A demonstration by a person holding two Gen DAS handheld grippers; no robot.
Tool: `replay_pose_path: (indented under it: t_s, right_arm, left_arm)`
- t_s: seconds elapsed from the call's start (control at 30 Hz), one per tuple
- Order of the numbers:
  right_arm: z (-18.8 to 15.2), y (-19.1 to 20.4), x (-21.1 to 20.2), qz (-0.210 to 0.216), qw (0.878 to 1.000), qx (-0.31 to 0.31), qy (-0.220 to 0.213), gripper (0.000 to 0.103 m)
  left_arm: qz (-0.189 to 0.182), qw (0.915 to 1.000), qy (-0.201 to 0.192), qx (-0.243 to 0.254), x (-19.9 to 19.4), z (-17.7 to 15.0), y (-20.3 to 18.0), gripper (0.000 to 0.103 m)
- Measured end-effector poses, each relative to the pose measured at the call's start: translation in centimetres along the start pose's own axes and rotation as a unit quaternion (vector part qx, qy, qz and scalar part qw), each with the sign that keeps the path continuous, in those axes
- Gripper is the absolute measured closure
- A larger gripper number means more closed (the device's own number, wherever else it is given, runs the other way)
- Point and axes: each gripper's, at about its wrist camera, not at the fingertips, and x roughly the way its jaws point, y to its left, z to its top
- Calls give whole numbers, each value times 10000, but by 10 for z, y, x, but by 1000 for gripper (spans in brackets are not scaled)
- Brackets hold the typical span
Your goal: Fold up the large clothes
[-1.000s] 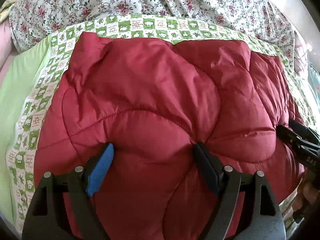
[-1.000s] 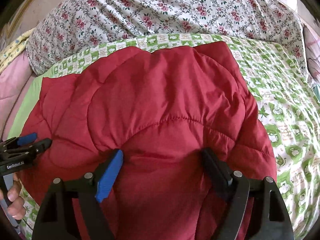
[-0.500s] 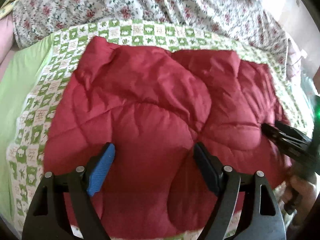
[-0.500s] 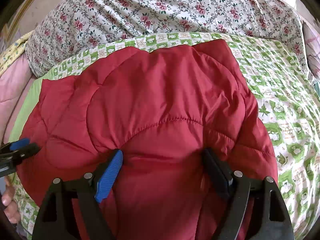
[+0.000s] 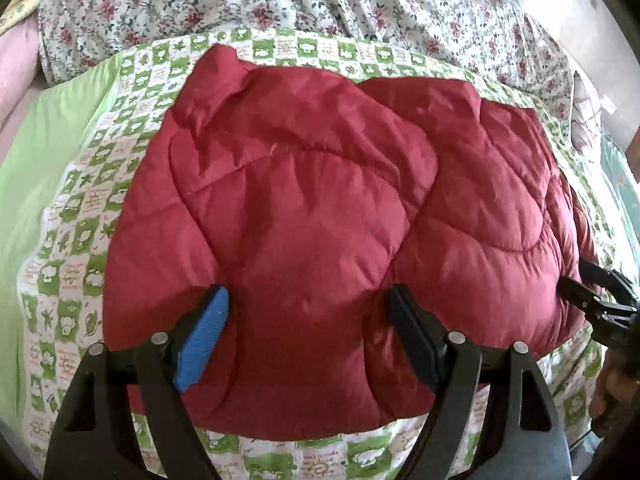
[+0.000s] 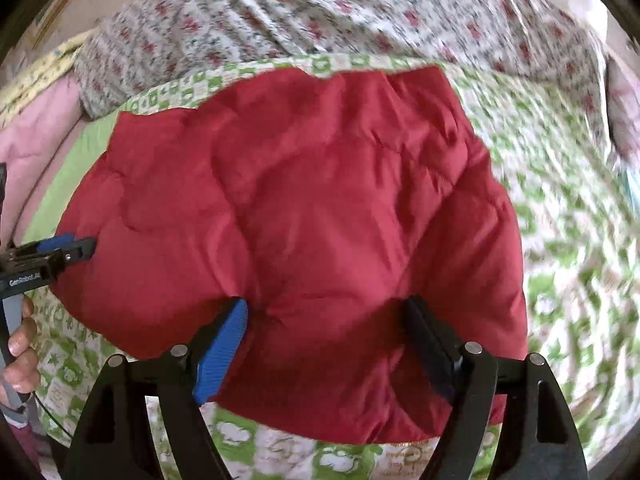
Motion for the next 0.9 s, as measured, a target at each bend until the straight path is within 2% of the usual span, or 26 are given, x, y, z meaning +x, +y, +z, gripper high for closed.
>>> replay_pose_path:
  t_s: [0.17,0.4,0.67,0.9]
  right_arm:
    - [0,-4,7,59,9999,143,-27,19]
    - [-4,-7,6,72,9998,180,-59,18]
    - [-5,-4,7,-1,9998,182,-81,18]
    - [-4,-1,-12,-35,9998,127,-150,18]
  left_arm:
    - [34,10000,-6,19,10,-1,1,19]
    - [-176,9998,-33,-131,-15,-5,7,20]
    - [89,10000,-13,39,12,-6,0,15]
    - [114,9999,-42,38,-7,-7,1,16]
